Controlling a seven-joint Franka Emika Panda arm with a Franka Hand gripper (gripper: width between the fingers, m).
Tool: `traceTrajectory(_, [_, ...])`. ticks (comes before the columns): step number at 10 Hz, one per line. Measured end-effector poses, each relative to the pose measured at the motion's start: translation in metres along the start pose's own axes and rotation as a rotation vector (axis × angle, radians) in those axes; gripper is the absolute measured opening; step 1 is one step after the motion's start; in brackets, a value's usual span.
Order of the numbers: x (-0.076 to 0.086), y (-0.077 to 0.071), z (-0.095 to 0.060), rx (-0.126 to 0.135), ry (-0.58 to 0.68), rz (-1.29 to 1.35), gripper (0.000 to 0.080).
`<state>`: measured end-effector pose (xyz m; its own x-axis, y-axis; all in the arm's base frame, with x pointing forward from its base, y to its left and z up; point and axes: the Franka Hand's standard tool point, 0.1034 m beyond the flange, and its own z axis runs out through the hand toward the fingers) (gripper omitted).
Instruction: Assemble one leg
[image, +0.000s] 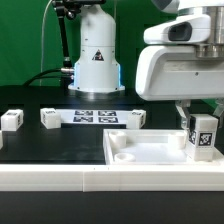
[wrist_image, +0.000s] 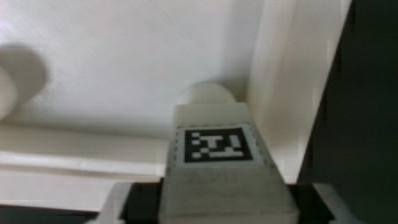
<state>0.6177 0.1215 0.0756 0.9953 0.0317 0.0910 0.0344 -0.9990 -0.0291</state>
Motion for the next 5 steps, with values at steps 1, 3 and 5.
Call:
traceTrajectory(1, [0.0000,0.0000,0.0001,0.002,0.002,0.119,0.0291])
traceTrajectory(3, [-0.0001,0.0002,0.0005,0.002,0.003,0.348,0.0291])
traceTrajectory(5, [-0.0005,-0.0006,0.0011,-0.006,0.006,0.580,0.0292])
